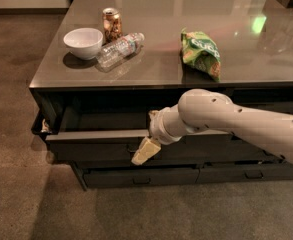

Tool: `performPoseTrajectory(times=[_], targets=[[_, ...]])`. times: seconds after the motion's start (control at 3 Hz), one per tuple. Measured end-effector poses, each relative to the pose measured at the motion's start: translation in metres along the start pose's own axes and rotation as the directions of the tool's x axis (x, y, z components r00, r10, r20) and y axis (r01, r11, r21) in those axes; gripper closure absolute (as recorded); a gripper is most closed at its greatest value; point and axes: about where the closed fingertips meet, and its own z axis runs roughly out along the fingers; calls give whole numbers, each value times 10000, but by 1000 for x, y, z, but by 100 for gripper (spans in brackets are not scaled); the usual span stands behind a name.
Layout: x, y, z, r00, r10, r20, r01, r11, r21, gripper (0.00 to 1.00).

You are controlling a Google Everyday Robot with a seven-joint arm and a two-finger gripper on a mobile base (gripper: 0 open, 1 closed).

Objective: Open top drawer

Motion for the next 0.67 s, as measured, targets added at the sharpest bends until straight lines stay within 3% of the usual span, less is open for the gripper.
performPoseTrajectory(times=[0.67], targets=[[-3, -5, 4, 10000, -19, -22, 19, 10000, -52, 0]])
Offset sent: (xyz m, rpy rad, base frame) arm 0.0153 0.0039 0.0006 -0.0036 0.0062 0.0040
